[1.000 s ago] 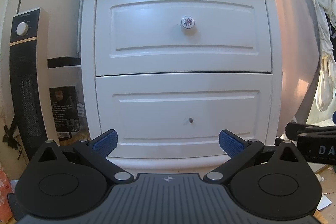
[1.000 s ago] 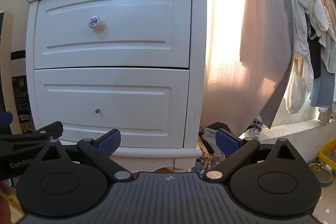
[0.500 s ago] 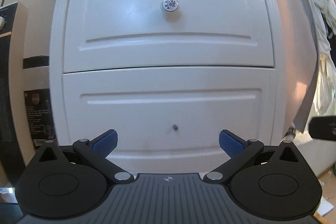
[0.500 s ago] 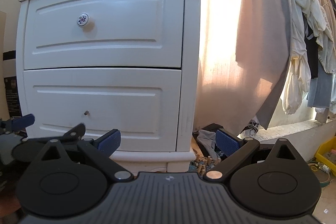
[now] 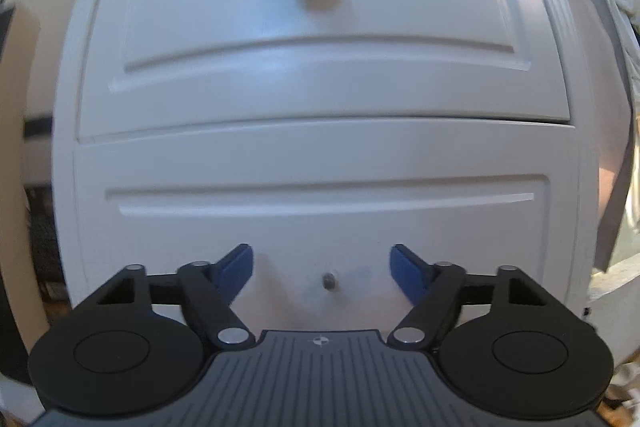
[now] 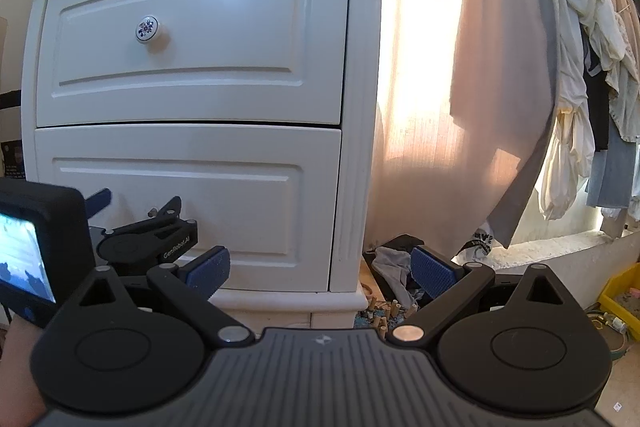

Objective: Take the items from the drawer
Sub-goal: 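Close the left gripper on the lower drawer knob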

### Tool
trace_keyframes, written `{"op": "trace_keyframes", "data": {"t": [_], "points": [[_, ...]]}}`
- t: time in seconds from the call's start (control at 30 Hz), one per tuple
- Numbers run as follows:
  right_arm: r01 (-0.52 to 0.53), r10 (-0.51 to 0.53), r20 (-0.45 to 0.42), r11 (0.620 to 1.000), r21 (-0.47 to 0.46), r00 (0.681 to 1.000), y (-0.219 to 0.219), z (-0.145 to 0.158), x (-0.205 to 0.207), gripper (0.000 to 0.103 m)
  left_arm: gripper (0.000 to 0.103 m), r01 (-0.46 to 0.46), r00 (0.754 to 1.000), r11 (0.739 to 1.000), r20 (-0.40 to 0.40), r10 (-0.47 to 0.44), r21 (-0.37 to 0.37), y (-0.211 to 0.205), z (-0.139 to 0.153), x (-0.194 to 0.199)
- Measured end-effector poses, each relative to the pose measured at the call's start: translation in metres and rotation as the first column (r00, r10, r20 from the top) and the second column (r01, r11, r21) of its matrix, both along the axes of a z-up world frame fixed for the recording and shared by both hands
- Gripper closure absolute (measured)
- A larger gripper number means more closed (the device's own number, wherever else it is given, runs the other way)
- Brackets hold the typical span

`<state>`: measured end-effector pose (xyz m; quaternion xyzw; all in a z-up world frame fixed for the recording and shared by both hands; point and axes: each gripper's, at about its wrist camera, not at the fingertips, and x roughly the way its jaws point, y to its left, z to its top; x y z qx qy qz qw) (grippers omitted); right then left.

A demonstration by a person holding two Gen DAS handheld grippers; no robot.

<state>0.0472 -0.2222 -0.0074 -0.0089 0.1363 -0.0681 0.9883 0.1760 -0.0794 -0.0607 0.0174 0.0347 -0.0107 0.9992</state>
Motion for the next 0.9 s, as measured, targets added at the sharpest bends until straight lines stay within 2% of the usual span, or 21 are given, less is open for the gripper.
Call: {"op": "trace_keyframes", "data": {"t": [0.03,0.07,0.13,0.23,0.33,0.4,0.43,0.47,0.6,0.67,0.9], "points": [[0.0,0.0,0.0,1.0,0.002,1.0,0.0,0.0,0.0,0.0,0.043,0.001,1.0,1.0,-0.012,-0.001,-0.007,0.0,0.0,0.002],[0.001,-0.001,0.0,1.0,0.003,1.0,0.0,0.0,0.0,0.0,0.048,-0.002,1.0,1.0,-0.011,0.002,0.0,-0.001,-0.001,0.003],[0.0,0.0,0.002,1.0,0.006,1.0,0.0,0.0,0.0,0.0,0.048,-0.006,1.0,1.0,-0.012,0.006,0.011,-0.003,-0.002,0.006],[0.0,0.0,0.0,1.0,0.007,1.0,0.0,-0.001,-0.001,0.0,0.049,0.01,0.999,1.0,-0.043,-0.011,-0.017,-0.002,-0.004,0.01],[0.001,-0.001,-0.003,1.0,0.007,1.0,0.0,-0.001,-0.001,0.0,0.054,0.01,1.0,1.0,-0.029,-0.01,0.0,-0.006,-0.005,0.009],[0.002,-0.002,-0.003,1.0,0.007,1.0,-0.001,-0.001,-0.001,0.0,0.062,0.01,1.0,1.0,-0.025,-0.01,0.005,-0.008,-0.006,0.009],[0.003,-0.003,-0.004,1.0,0.007,1.0,-0.001,-0.001,-0.001,0.0,0.074,0.01,0.999,1.0,-0.033,-0.01,0.007,-0.01,-0.006,0.009],[0.004,-0.004,-0.006,1.0,0.007,1.0,-0.001,-0.002,-0.001,0.0,0.081,0.01,0.999,1.0,-0.04,-0.01,0.008,-0.011,-0.006,0.009],[0.004,-0.004,-0.016,1.0,0.01,1.0,-0.002,-0.003,0.001,0.0,0.084,0.01,0.999,1.0,-0.05,-0.01,-0.006,-0.011,-0.005,0.009],[0.004,-0.004,-0.016,1.0,0.007,1.0,-0.003,-0.002,0.003,0.0,0.096,0.009,0.999,1.0,-0.054,-0.01,-0.028,-0.01,-0.003,0.011],[0.007,-0.007,-0.02,1.0,0.012,1.0,-0.006,-0.002,0.006,0.0,0.099,0.025,0.998,0.998,-0.052,-0.028,-0.054,-0.005,-0.003,0.013]]}}
